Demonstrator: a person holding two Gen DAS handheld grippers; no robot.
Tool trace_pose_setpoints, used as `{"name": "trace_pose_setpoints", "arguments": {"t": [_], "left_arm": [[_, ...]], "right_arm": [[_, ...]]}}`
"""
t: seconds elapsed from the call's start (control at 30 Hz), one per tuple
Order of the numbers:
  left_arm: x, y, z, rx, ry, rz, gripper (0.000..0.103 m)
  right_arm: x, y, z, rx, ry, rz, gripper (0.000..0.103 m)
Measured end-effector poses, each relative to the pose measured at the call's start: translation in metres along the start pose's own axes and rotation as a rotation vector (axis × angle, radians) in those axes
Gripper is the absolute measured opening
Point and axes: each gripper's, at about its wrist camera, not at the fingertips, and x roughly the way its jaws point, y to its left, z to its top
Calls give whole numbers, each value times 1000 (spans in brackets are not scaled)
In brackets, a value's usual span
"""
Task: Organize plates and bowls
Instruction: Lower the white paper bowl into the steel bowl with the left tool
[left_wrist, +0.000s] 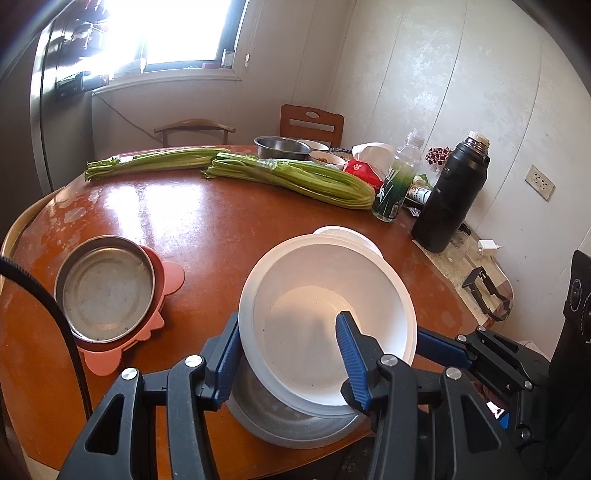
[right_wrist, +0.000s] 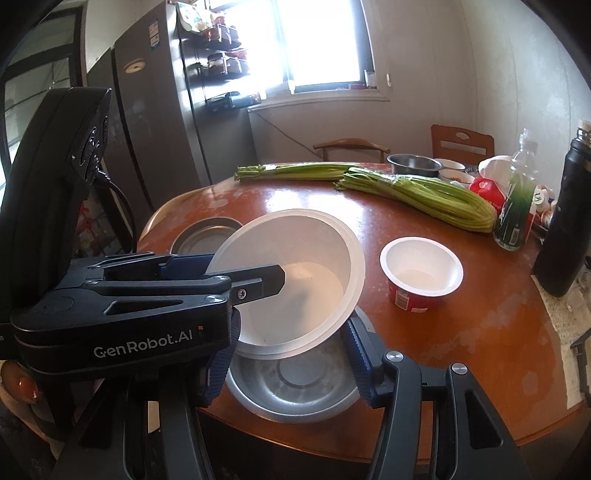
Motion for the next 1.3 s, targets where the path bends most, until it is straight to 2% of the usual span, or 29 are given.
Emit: {"name": "trace_pose_setpoints", "arguments": {"t": [0.73, 1.3], "left_arm": [[50, 6, -30, -32, 111, 41, 50], [59, 11, -29, -43, 113, 54, 50]], "right_arm": [[37, -16, -31, 31, 128, -3, 58], [41, -20, -33, 37, 116, -35, 58]]}}
